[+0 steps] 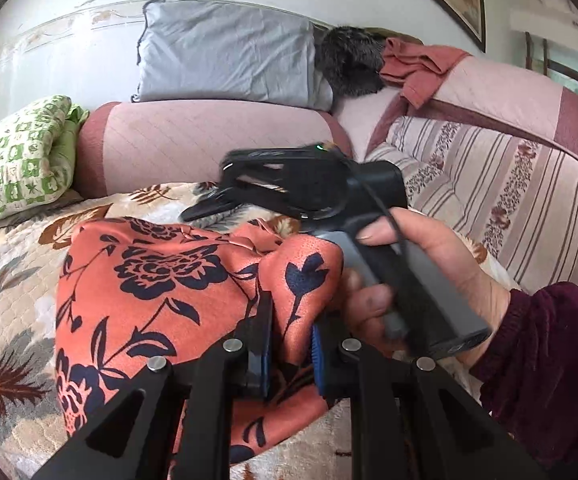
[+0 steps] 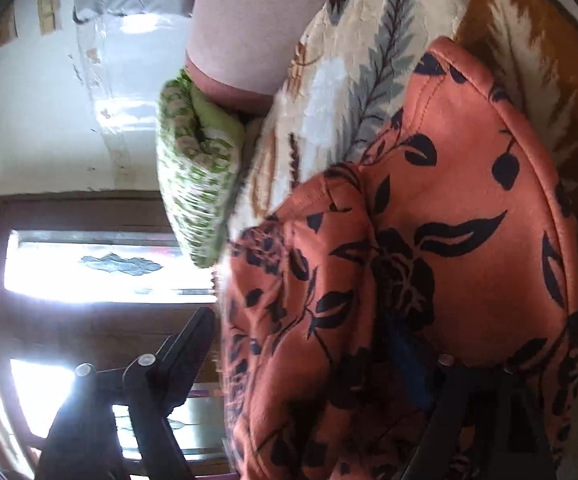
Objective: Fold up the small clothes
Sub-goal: 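Hold the folded bundle with the right gripper and release the left gripper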
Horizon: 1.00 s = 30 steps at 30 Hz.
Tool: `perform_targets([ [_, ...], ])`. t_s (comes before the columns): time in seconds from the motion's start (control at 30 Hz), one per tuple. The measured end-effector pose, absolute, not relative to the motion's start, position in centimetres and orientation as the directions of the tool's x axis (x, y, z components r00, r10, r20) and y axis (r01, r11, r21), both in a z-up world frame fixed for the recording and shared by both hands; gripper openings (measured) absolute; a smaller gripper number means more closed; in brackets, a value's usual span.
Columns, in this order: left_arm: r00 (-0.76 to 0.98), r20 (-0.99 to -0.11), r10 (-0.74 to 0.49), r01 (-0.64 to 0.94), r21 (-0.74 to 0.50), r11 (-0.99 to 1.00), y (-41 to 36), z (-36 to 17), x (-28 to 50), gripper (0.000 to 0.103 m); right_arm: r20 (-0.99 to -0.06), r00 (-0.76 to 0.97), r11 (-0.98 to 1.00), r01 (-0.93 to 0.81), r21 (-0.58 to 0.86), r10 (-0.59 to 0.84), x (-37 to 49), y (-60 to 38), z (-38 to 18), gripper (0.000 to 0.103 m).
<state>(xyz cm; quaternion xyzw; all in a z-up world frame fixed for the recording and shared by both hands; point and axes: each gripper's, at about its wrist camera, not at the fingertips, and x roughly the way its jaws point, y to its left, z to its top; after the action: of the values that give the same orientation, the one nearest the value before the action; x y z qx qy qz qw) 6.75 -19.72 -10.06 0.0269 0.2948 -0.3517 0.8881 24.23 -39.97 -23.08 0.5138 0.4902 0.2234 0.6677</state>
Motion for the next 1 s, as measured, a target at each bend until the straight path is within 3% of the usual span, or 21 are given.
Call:
perform_targets([
  [0.03,0.578,-0.543,-0.609,0.641,-0.159,0.75,-19.8,-10.1,6.8,0.016,-0.406,0.424,0.357,0.194,0.914,0.809,24.4,-39.9,-23.1,0.056],
  [0.07,0.58,-0.541,-0.609,0.642,-0.157,0.75,-19.8,-10.1,6.8,0.016,-0.39,0.432,0.347,0.18,0.921,0.813,24.3,-39.9,-23.0,0.037],
  [0.2,0.581,-0.525,-0.621,0.654,-0.152,0.741,-20.7,-10.4,6.9,0.016,-0.426,0.477,0.43,0.108,0.896,0.768,24.4,-40.3,-21.0,0.027],
  [0.33,0.553,-0.517,-0.653,0.656,-0.213,0.724,-22.0,-11.3,8.0,0.016,-0.424,0.529,0.482,0.032,0.876,0.735,24.3,-42.0,-17.6,0.024],
  [0.47,0.532,-0.57,-0.626,0.643,-0.209,0.736,-23.7,-13.5,9.0,0.016,-0.501,0.589,0.611,0.017,0.791,0.633,23.5,-44.5,-15.2,0.02],
  [0.57,0.458,-0.652,-0.605,0.629,-0.243,0.738,-24.8,-15.5,10.4,0.016,-0.563,0.62,0.665,0.087,0.741,0.546,23.2,-47.0,-16.0,0.018],
  [0.67,0.46,-0.656,-0.598,0.621,-0.243,0.745,-24.9,-15.8,10.6,0.017,-0.606,0.57,0.622,0.198,0.757,0.556,23.2,-48.7,-19.6,0.018],
  [0.73,0.466,-0.663,-0.586,0.625,-0.222,0.749,-25.1,-15.8,10.6,0.02,-0.609,0.563,0.597,0.236,0.767,0.559,23.1,-49.2,-20.6,0.019],
  [0.83,0.471,-0.665,-0.58,0.629,-0.207,0.749,-25.2,-15.9,10.5,0.024,-0.565,0.604,0.611,0.157,0.776,0.562,23.0,-48.6,-17.8,0.022],
  [1.0,0.471,-0.662,-0.583,0.636,-0.202,0.744,-25.0,-15.8,10.0,0.039,-0.565,0.587,0.662,0.065,0.746,0.58,22.3,-46.9,-14.4,0.022],
])
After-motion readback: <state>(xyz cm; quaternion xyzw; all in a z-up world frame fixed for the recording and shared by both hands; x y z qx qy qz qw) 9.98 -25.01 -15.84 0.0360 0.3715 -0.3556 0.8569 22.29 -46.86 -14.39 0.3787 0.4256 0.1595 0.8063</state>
